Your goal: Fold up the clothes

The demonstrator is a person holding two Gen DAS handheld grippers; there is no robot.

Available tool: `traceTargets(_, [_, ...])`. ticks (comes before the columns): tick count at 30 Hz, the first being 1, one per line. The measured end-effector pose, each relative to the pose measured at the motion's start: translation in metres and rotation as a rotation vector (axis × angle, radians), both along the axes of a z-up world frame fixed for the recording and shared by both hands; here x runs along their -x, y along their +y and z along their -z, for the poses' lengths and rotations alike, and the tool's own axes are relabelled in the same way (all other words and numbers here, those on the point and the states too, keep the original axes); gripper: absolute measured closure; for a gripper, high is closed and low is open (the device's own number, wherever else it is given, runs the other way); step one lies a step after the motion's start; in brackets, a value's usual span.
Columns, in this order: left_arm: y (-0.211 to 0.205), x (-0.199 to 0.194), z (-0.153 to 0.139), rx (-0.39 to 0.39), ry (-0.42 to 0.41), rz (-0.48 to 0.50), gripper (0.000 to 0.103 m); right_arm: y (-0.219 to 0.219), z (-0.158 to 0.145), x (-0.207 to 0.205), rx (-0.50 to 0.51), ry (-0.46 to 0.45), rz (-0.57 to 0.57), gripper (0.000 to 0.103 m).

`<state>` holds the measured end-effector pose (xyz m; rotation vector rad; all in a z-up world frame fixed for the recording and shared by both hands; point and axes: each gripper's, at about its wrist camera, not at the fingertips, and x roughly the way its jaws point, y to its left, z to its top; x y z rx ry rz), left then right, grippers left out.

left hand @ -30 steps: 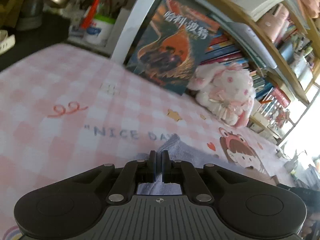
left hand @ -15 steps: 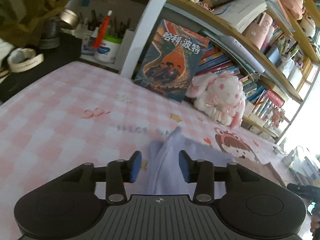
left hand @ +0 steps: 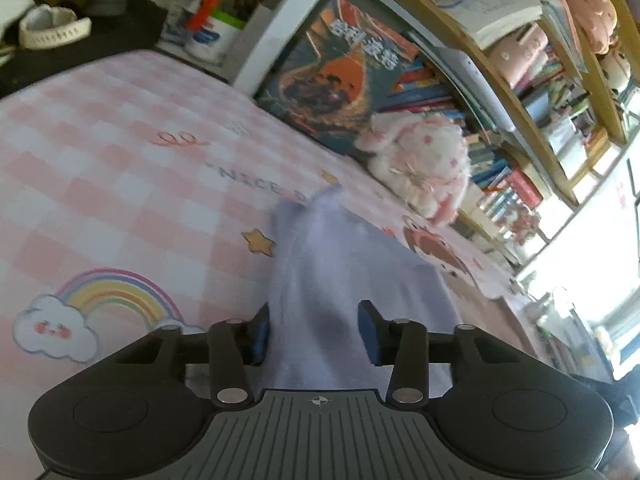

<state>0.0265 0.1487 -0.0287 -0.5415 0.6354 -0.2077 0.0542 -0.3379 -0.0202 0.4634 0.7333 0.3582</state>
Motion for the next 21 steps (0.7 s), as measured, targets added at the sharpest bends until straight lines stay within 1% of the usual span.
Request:
traceTargets(2, [-0.001, -0.001, -0.002, -0.052, -0.010, 0.001, 0.080, 0.006, 0.000, -0.002, -0.008, -0.004, -0.001, 0.085])
traceTargets(4, [0.007, -0.001, -0.004, -0.043, -0.021, -0.017, 0.085, 0.014, -0.001, -0.003, -0.013, -0.008, -0.001, 0.085])
traceTargets(6, [0.021, 0.000, -0.008, -0.018, -0.039, -0.057, 0.088, 0.020, -0.001, -0.005, -0.055, -0.003, -0.021, 0.085])
traceTargets(7, [0.028, 0.001, -0.009, -0.009, -0.044, -0.075, 0.088, 0.024, -0.001, -0.005, -0.078, 0.000, -0.032, 0.085])
traceTargets(9, [0.037, 0.001, -0.007, -0.016, -0.034, -0.098, 0.088, 0.032, -0.001, -0.009, -0.114, 0.007, -0.061, 0.086])
traceTargets(13, [0.054, 0.000, -0.003, -0.026, -0.014, -0.142, 0.088, 0.056, -0.001, -0.014, -0.079, -0.009, -0.087, 0.086])
traceTargets(19, [0.062, -0.002, 0.006, 0.013, -0.017, -0.161, 0.086, 0.064, 0.004, -0.020, -0.078, -0.011, -0.087, 0.086])
traceTargets(20, [0.061, -0.001, 0.006, 0.010, -0.015, -0.168, 0.083, 0.065, 0.004, -0.019, -0.072, -0.014, -0.086, 0.085])
traceTargets(21, [0.060, 0.000, 0.005, 0.008, -0.007, -0.177, 0.083, 0.065, 0.004, -0.018, -0.064, -0.017, -0.085, 0.085])
